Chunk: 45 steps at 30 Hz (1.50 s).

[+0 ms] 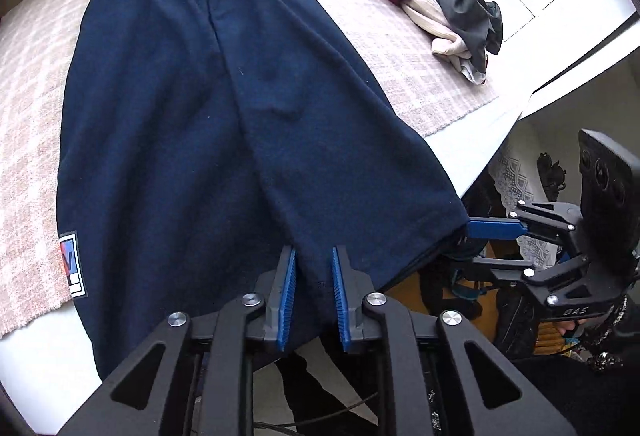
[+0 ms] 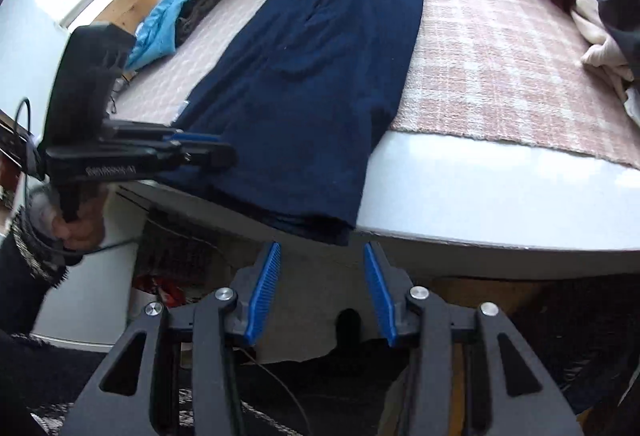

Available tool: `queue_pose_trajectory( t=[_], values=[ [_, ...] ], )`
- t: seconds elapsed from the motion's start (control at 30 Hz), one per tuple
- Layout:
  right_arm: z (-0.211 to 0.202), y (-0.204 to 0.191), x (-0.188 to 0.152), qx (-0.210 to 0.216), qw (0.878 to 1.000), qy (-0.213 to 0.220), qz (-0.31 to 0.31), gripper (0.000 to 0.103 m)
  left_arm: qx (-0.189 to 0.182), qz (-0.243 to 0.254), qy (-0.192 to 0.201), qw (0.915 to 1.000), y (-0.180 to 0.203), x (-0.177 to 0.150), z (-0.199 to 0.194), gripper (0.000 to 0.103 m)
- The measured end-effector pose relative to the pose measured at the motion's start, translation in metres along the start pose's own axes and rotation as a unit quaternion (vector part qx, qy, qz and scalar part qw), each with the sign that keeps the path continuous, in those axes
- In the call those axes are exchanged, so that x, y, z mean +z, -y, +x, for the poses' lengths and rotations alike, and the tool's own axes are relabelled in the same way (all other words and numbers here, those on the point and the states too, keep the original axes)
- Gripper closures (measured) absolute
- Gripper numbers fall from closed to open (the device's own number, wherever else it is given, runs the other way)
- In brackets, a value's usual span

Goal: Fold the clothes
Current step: 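Open the left gripper and bring the right gripper to the hem beside it, then grasp the navy shirt hem with both grippers, pull it straight, release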

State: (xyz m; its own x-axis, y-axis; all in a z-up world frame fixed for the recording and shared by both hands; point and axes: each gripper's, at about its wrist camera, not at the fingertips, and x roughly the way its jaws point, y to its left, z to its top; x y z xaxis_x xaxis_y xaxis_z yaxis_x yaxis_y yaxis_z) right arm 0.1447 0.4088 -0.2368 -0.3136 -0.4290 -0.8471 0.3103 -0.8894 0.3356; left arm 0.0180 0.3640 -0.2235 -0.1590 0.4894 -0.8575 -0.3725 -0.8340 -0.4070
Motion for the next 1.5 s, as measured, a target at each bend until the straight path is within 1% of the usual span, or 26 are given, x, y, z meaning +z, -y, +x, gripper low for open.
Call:
queue_pose_trajectory(
  t=[0.1,0.17,0.2,0.3,0.37,0.43,0.47,0.57,0.63,0.73,0.77,0.8,0.87,0.9,0.97,1.0,1.03,1.1,1.13,1.2,1.27,1.3,1.33,1.4,1.47,1.5],
  values=[
    [0.002,-0.006,-0.004,-0.033,0.999,0.013,-0.031,0.06,-0.012,-0.002,0.005,0.9999,0.002,0.0,-0.005,0.093],
    [0.003,-0.01,-0.007,-0.054,0.997,0.021,-0.051,0.06,-0.014,0.002,0.008,0.9999,0.005,0.001,-0.009,0.093],
    [0.004,-0.012,-0.008,-0.064,0.996,0.025,-0.061,0.06,-0.023,-0.004,0.008,0.9997,0.004,0.002,-0.011,0.095],
    [0.008,-0.023,-0.014,-0.076,0.991,0.042,-0.099,0.06,-0.053,-0.026,0.016,0.9981,0.001,0.008,-0.021,0.095],
    [0.013,-0.029,-0.017,-0.088,0.988,0.043,-0.117,0.06,-0.074,-0.038,0.023,0.9963,0.0,0.012,-0.029,0.095],
    [0.02,-0.035,-0.019,-0.1,0.986,0.04,-0.126,0.06,-0.083,-0.032,0.033,0.9955,0.005,0.017,-0.038,0.095],
    [0.021,-0.035,-0.019,-0.109,0.985,0.046,-0.125,0.06,-0.084,-0.025,0.035,0.9955,0.009,0.019,-0.041,0.095],
    [0.022,-0.034,-0.017,-0.129,0.983,0.057,-0.119,0.06,-0.072,-0.007,0.037,0.9967,0.017,0.024,-0.044,0.095],
    [0.021,-0.033,-0.016,-0.126,0.984,0.061,-0.114,0.06,-0.071,-0.006,0.038,0.9968,0.019,0.027,-0.043,0.095],
    [0.02,-0.037,-0.019,-0.133,0.981,0.058,-0.128,0.06,-0.032,0.01,0.028,0.9991,0.019,0.025,-0.037,0.094],
    [0.019,-0.038,-0.02,-0.133,0.981,0.057,-0.132,0.06,-0.021,0.012,0.02,0.9995,0.017,0.022,-0.032,0.094],
    [0.018,-0.037,-0.021,-0.133,0.981,0.058,-0.131,0.06,-0.017,0.01,0.007,0.9998,0.013,0.017,-0.027,0.09],
    [0.016,-0.037,-0.022,-0.133,0.981,0.061,-0.13,0.06,0.003,0.0,-0.019,0.9998,0.007,0.012,-0.013,0.084],
    [0.017,-0.036,-0.022,-0.133,0.98,0.062,-0.13,0.06,0.001,-0.006,-0.03,0.9995,0.004,0.009,-0.006,0.083],
    [0.018,-0.036,-0.022,-0.136,0.98,0.064,-0.132,0.06,0.001,-0.006,-0.036,0.9993,0.005,0.007,0.004,0.083],
    [0.021,-0.035,-0.021,-0.135,0.979,0.064,-0.135,0.063,0.004,0.001,-0.036,0.9994,0.008,0.007,0.007,0.084],
    [0.021,-0.035,-0.021,-0.133,0.979,0.065,-0.139,0.077,0.003,0.007,-0.034,0.9994,0.012,0.007,0.008,0.085],
    [0.018,-0.037,-0.022,-0.136,0.977,0.072,-0.145,0.091,0.0,0.015,-0.032,0.9994,0.015,0.007,0.007,0.096],
    [0.012,-0.038,-0.022,-0.141,0.976,0.077,-0.148,0.097,-0.003,0.017,-0.032,0.9993,0.015,0.006,0.004,0.098],
    [-0.003,-0.042,-0.022,-0.149,0.972,0.09,-0.157,0.098,-0.028,0.013,-0.021,0.9993,0.017,0.006,-0.007,0.1],
    [-0.019,-0.045,-0.024,-0.162,0.968,0.101,-0.162,0.099,-0.042,0.017,0.0,0.999,0.019,0.004,-0.021,0.1],
    [-0.021,-0.045,-0.027,-0.173,0.966,0.097,-0.167,0.099,-0.048,0.018,0.006,0.9987,0.019,0.002,-0.024,0.1],
    [-0.022,-0.044,-0.03,-0.182,0.964,0.091,-0.172,0.099,-0.046,0.017,-0.008,0.9988,0.016,-0.001,-0.017,0.1],
    [-0.01,-0.039,-0.033,-0.181,0.967,0.047,-0.17,0.099,-0.042,0.014,-0.034,0.9984,0.009,-0.008,-0.003,0.1],
    [-0.001,-0.031,-0.035,-0.182,0.971,0.006,-0.152,0.097,-0.037,0.004,-0.04,0.9985,0.001,-0.012,0.005,0.099],
    [-0.005,-0.026,-0.034,-0.169,0.976,0.002,-0.136,0.097,-0.045,0.0,-0.04,0.9982,-0.002,-0.012,0.002,0.092]
  ],
)
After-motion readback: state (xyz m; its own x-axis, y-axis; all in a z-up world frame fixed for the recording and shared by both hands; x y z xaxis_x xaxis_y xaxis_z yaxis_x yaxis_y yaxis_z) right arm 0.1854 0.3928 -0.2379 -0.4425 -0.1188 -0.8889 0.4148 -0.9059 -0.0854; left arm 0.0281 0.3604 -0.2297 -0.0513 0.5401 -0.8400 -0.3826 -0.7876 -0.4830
